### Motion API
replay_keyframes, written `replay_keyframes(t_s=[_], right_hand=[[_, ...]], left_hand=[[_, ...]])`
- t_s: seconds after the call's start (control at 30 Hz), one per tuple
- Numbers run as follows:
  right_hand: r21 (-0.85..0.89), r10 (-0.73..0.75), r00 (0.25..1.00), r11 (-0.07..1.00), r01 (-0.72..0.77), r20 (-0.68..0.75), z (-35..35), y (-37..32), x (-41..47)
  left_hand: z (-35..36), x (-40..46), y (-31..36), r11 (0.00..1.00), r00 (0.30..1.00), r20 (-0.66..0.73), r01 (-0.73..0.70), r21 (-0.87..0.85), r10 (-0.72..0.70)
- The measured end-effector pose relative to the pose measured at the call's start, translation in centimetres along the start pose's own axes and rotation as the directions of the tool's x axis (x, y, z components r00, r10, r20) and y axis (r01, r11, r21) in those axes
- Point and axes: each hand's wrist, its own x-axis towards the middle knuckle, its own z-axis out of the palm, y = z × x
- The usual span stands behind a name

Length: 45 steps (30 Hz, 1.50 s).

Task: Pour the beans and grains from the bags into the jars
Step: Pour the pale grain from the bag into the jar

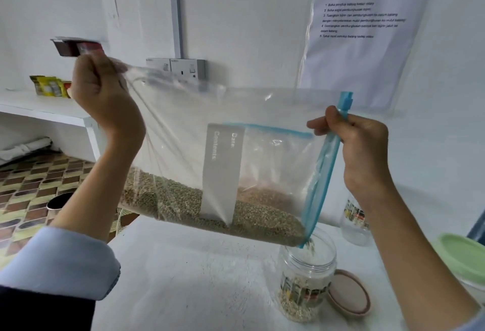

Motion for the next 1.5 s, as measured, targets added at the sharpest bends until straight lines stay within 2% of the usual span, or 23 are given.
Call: replay_keyframes(t_s=[0.07, 0.13, 0.2, 0.27, 0.37, 0.47, 0.73, 0.83, 0.93, 1.03, 1.13, 1.23, 1.33, 1.43, 1.5], right_hand=[[-0.018, -0.003, 1.0, 1.0, 0.003, 0.01, 0.2, 0.1, -0.2], [0.016, -0.021, 0.998, 1.0, 0.022, -0.055, 0.1, 0.1, -0.2], [0.004, -0.027, 0.999, 1.0, 0.028, -0.036, 0.1, 0.0, -0.2], [-0.014, -0.015, 1.0, 1.0, 0.015, -0.017, 0.2, 0.0, -0.1], [0.013, -0.049, 0.997, 0.999, 0.05, -0.065, 0.0, 0.1, 0.0], [-0.023, -0.034, 0.999, 0.999, 0.035, 0.021, 0.0, 0.1, -0.1], [0.02, -0.055, 0.994, 0.998, 0.057, -0.098, -0.2, 0.9, -0.2], [-0.019, -0.049, 0.998, 0.999, 0.049, -0.032, 0.1, 0.9, -0.3], [0.002, -0.057, 0.995, 0.998, 0.057, -0.086, -0.2, 1.0, -0.3], [-0.044, -0.029, 0.999, 0.999, 0.028, -0.022, -0.2, 0.9, -0.4], [-0.013, -0.044, 0.995, 0.999, 0.043, -0.094, -0.3, 0.9, -0.3], [-0.071, -0.057, 0.998, 0.996, 0.055, -0.03, 0.0, 0.8, -0.3], [-0.03, -0.089, 0.991, 0.996, 0.087, -0.1, -0.1, 0.8, -0.2], [-0.025, -0.045, 0.998, 0.999, 0.044, -0.049, 0.1, 0.7, -0.1], [-0.002, -0.05, 0.995, 0.999, 0.05, -0.092, 0.0, 0.7, -0.1]], left_hand=[[0.0, 0.0, 0.2, 1.0, 1.0, -0.007, 0.014, -0.004, -0.014], [-0.2, 0.2, 0.5, 0.999, 0.999, -0.013, 0.046, -0.012, -0.046], [-0.2, 0.1, 0.5, 0.998, 0.998, -0.011, 0.059, -0.021, -0.059], [0.2, -0.2, 0.7, 0.999, 0.999, -0.011, 0.044, -0.032, -0.044], [0.4, -0.1, 0.8, 0.999, 1.0, -0.018, 0.02, -0.046, -0.021], [0.2, -0.1, 0.5, 0.998, 1.0, -0.001, 0.03, -0.047, -0.031], [0.2, -0.4, 0.6, 0.998, 0.999, 0.012, 0.039, -0.056, -0.039], [0.2, -0.6, 0.6, 0.999, 1.0, 0.008, 0.022, -0.033, -0.022], [0.1, -0.4, 0.5, 0.998, 0.999, -0.009, 0.033, -0.046, -0.033], [0.0, -0.3, 0.5, 0.997, 0.999, -0.008, 0.053, -0.05, -0.053], [0.2, -0.3, 0.8, 0.997, 0.999, -0.009, 0.048, -0.055, -0.049], [0.6, -0.6, 0.9, 0.997, 1.0, 0.001, 0.031, -0.071, -0.031], [0.8, -0.6, 1.1, 0.996, 1.0, -0.003, 0.022, -0.086, -0.022], [0.9, -0.4, 1.2, 0.996, 1.0, -0.01, 0.011, -0.088, -0.012], [1.0, -0.3, 1.4, 0.995, 1.0, -0.013, 0.021, -0.098, -0.022]])
